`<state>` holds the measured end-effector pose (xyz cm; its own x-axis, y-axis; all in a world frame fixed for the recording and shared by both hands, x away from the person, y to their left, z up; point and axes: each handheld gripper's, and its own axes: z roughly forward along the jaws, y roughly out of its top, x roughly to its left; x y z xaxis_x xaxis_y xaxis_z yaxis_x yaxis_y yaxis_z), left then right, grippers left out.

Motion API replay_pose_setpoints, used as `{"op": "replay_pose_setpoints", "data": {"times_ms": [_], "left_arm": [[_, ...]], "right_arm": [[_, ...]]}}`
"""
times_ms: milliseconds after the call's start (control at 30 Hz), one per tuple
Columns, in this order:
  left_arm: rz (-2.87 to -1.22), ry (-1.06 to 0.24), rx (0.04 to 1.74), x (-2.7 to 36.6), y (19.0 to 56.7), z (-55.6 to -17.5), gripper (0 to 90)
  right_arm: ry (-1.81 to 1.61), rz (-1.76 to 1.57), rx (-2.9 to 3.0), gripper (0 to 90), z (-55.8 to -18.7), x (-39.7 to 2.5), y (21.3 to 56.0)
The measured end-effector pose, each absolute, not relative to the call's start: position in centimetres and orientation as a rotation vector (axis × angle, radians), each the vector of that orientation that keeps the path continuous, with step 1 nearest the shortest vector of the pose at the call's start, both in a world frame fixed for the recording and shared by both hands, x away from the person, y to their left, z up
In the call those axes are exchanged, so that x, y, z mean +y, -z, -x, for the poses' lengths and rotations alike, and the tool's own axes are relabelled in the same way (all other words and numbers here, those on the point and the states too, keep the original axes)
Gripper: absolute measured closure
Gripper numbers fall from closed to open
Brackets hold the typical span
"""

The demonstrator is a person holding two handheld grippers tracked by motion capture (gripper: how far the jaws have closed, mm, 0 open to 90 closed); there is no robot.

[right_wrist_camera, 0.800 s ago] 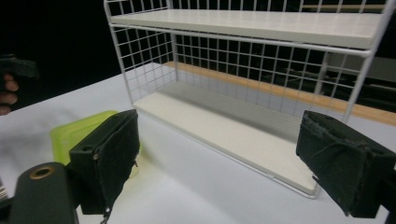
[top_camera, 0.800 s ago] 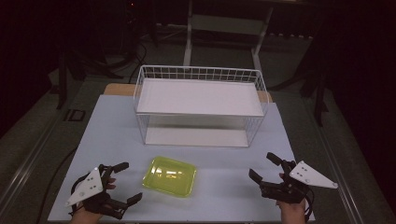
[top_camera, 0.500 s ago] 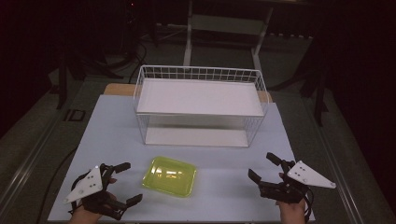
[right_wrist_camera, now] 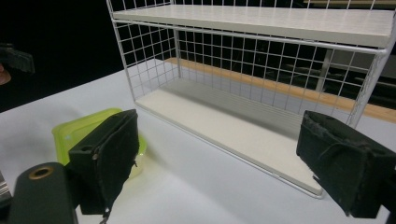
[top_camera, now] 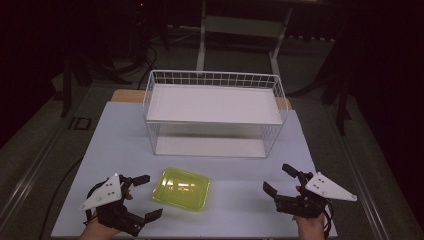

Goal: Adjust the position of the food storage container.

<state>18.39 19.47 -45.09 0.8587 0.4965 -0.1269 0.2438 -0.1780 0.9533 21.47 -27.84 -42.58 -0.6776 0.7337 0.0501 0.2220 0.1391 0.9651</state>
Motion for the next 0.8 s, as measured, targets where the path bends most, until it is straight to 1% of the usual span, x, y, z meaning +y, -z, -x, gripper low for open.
{"op": "replay_pose_setpoints", "data": {"times_ms": [33, 133, 167, 300, 333, 367, 400, 467, 567, 700, 800], "left_arm": [[-1.775, -0.26, 0.564, 19.3, 45.1, -18.3, 4.9], [-1.798, -0.241, 0.563, 18.7, 45.0, -18.3, 7.3], [-1.808, -0.23, 0.554, 18.4, 45.1, -18.3, 10.1], [-1.878, -0.209, 0.546, 16.8, 45.4, -18.1, 10.5], [-1.891, -0.181, 0.534, 16.3, 45.5, -18.1, 11.5], [-1.901, -0.185, 0.538, 16.0, 45.6, -18.1, 15.0], [-1.909, -0.165, 0.534, 15.6, 45.8, -18.1, 15.6], [-1.933, -0.151, 0.53, 14.9, 46.2, -18.2, 21.0], [-1.95, -0.114, 0.526, 14.1, 46.9, -18.3, 32.0], [-1.985, -0.083, 0.527, 13.2, 48.0, -18.6, 53.3], [-2.005, -0.074, 0.54, 12.6, 48.7, -18.8, 65.1]], "right_arm": [[-1.563, -0.917, 1.986, 13.0, -21.5, -27.8, 42.6], [-1.569, -0.924, 1.991, 13.0, -21.5, -27.9, 42.7], [-1.572, -0.927, 1.99, 13.0, -21.6, -27.9, 42.7], [-1.578, -0.928, 1.989, 13.0, -21.6, -27.9, 42.7], [-1.58, -0.929, 1.989, 13.0, -21.5, -27.9, 42.7], [-1.58, -0.929, 1.988, 13.0, -21.5, -27.9, 42.7], [-1.581, -0.929, 1.987, 13.0, -21.5, -27.9, 42.7], [-1.584, -0.929, 1.991, 13.0, -21.6, -27.9, 42.7], [-1.588, -0.935, 1.993, 13.0, -21.6, -28.0, 42.7], [-1.593, -0.939, 1.996, 13.0, -21.7, -28.1, 42.8], [-1.6, -0.945, 1.999, 13.0, -21.7, -28.1, 42.8]]}}
